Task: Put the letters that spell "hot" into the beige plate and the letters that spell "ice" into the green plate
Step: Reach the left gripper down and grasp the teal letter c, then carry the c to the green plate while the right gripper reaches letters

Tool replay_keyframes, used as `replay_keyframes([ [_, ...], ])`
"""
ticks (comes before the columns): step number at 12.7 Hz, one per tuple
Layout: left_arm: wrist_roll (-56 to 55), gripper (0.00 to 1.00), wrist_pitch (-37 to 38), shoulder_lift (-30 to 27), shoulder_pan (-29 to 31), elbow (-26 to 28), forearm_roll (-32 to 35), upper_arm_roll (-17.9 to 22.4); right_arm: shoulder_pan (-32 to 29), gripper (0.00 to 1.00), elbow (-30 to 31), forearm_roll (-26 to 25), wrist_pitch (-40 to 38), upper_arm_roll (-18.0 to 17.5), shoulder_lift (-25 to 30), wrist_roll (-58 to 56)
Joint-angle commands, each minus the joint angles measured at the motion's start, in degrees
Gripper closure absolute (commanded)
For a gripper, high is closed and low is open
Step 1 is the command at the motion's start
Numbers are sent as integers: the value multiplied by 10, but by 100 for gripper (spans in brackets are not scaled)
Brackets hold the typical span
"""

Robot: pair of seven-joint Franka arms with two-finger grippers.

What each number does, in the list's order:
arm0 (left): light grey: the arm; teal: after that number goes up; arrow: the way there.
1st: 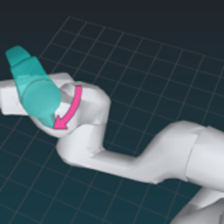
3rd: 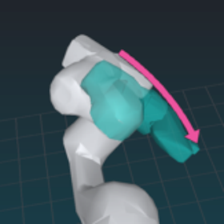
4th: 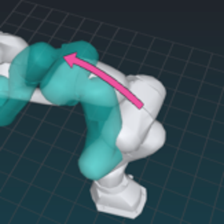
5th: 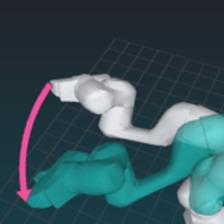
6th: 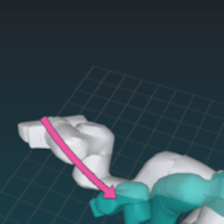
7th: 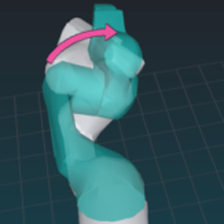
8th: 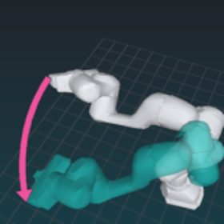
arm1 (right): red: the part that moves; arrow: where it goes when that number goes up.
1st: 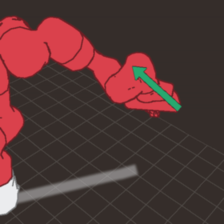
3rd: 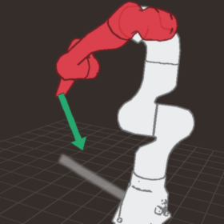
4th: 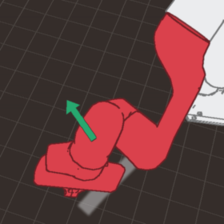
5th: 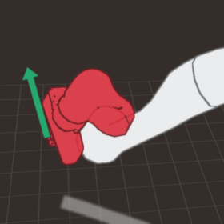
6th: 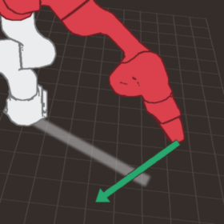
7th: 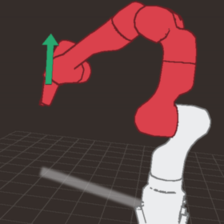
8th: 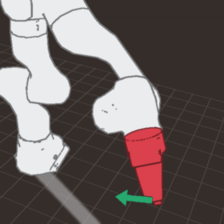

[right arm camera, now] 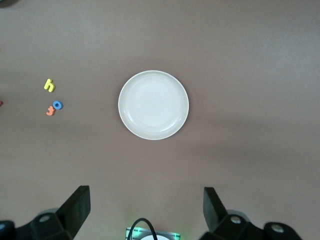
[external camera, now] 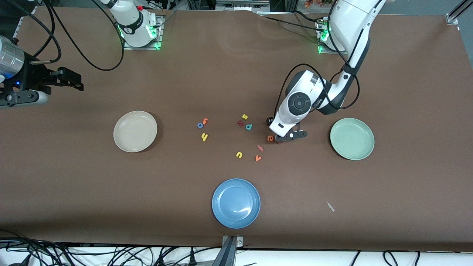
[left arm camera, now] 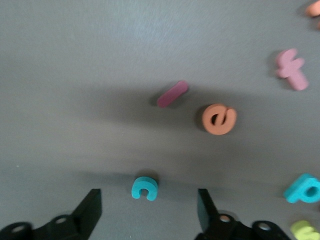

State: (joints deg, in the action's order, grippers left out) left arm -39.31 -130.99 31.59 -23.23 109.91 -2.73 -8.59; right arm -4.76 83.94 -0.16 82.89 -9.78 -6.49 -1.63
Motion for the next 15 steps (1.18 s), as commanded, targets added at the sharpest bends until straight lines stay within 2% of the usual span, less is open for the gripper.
replay_keyframes([
  [1,1,26,-23,-9,-3,37,-14,2,6,0,4,2,5,-2,3,23],
  [2,0,28,-23,-9,-3,36,-15,2,12,0,6,1,13,-1,2,23],
  [3,0,34,-22,-10,-3,38,-15,-2,29,0,7,2,27,2,-6,25],
  [4,0,46,-23,-7,-2,38,-14,-6,34,0,8,2,42,2,-18,42],
  [6,0,49,-25,-3,-3,36,-15,-6,47,0,20,5,79,-1,-40,101],
  [9,1,51,-62,13,-3,36,-12,-6,63,0,114,10,198,-15,-46,153],
  [12,2,62,-66,15,-3,35,-9,-5,96,0,152,10,294,-25,-86,248],
  [14,5,75,-66,15,-3,35,-8,-5,122,0,155,10,314,-24,-111,292],
  [15,6,77,-65,14,-3,35,-6,-5,135,0,155,9,329,-24,-126,324],
])
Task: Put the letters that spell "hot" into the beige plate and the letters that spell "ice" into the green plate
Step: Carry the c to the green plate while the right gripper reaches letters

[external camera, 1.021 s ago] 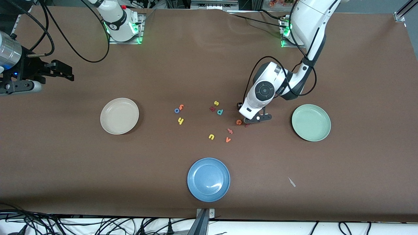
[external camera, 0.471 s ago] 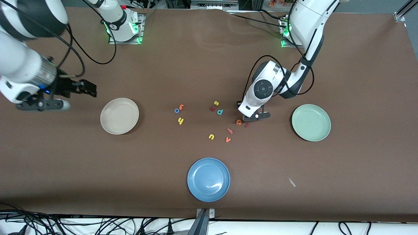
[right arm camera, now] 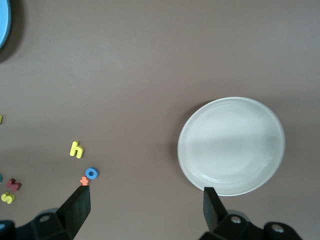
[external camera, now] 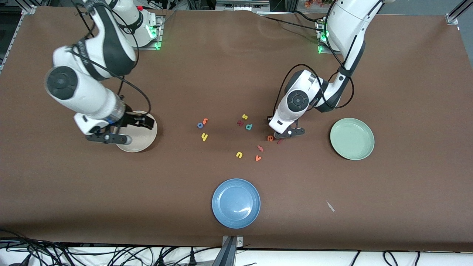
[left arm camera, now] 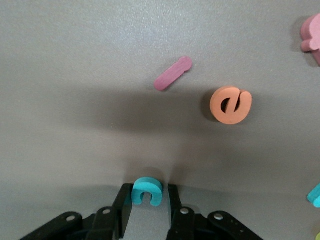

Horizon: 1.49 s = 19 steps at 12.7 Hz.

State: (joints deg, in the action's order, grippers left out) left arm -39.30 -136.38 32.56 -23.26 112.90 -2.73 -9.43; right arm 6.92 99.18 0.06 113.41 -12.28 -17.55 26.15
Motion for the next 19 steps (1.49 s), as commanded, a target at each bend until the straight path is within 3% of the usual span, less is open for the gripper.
replay_keyframes([
  [1,8,80,-9,4,-3,5,-5,3,31,0,2,4,41,0,-31,81],
  [3,11,92,-3,-4,-2,4,-5,3,63,0,3,-1,80,-3,-63,173],
  [5,30,99,33,-36,4,-1,-3,4,70,0,4,-44,109,-24,-93,279],
  [9,176,99,202,-115,85,-33,-2,7,93,0,41,-74,198,-27,-123,318],
  [11,261,99,235,-123,143,-36,10,8,102,0,41,-102,217,-28,-144,356],
  [13,322,99,233,-117,197,-37,72,7,110,0,43,-138,231,-28,-165,404],
  [15,365,98,218,-92,244,-47,126,6,112,0,70,-134,261,-28,-161,427],
  [19,381,89,130,-34,275,-50,137,7,112,0,158,-132,323,-28,-144,431],
])
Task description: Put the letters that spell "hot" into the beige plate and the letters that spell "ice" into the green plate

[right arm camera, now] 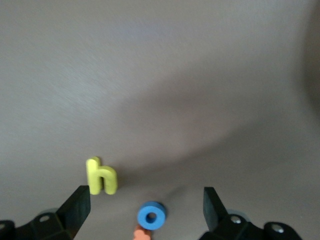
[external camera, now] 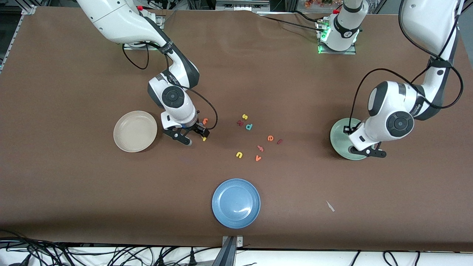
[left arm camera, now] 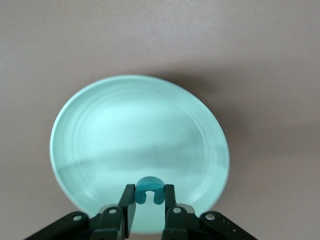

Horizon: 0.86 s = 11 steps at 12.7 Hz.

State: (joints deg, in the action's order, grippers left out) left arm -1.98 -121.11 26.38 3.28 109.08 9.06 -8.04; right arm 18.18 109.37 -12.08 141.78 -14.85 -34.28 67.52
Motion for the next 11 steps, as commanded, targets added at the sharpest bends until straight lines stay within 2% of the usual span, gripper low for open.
replay_keyframes([
  [1,8,72,-25,30,12,-11,20,-7,-1,0,72,-10,64,-2,24,21],
  [3,8,0,-25,30,16,-12,19,-7,2,0,86,-13,76,-2,24,49],
  [6,1,0,-7,21,9,-36,12,-14,11,0,86,-12,77,-2,24,52],
  [9,-76,0,49,17,4,-94,-33,-63,13,2,87,-13,76,-2,25,60],
  [11,-164,0,48,18,-10,-99,-53,-87,16,11,87,-13,76,-2,25,60],
])
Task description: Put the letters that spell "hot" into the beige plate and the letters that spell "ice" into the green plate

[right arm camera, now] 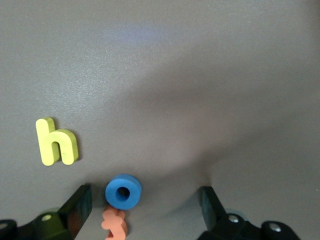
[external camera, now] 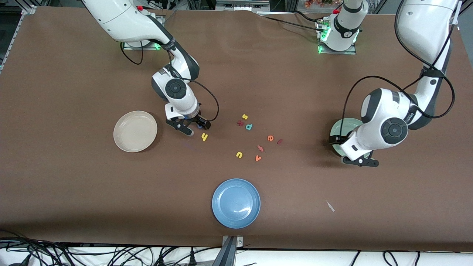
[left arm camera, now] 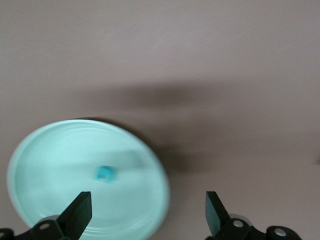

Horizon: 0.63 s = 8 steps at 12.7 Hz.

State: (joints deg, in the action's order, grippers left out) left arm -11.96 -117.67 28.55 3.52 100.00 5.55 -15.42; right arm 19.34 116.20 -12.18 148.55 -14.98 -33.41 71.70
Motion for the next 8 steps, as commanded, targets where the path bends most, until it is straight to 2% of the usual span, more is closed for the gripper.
replay_keyframes([
  [1,-114,0,10,4,-31,-14,-18,-18,4,16,20,-12,9,-1,16,19],
  [2,-166,0,9,18,-54,-23,-18,-18,4,23,22,-13,9,-1,16,18],
  [5,-302,0,4,73,-112,-68,-17,-18,3,29,22,-14,9,-1,17,9],
  [7,-357,0,-69,98,-137,-70,-12,-17,3,35,23,-14,9,0,19,7],
  [8,-383,0,-106,117,-148,-70,-11,-17,3,42,28,-14,10,0,22,2],
])
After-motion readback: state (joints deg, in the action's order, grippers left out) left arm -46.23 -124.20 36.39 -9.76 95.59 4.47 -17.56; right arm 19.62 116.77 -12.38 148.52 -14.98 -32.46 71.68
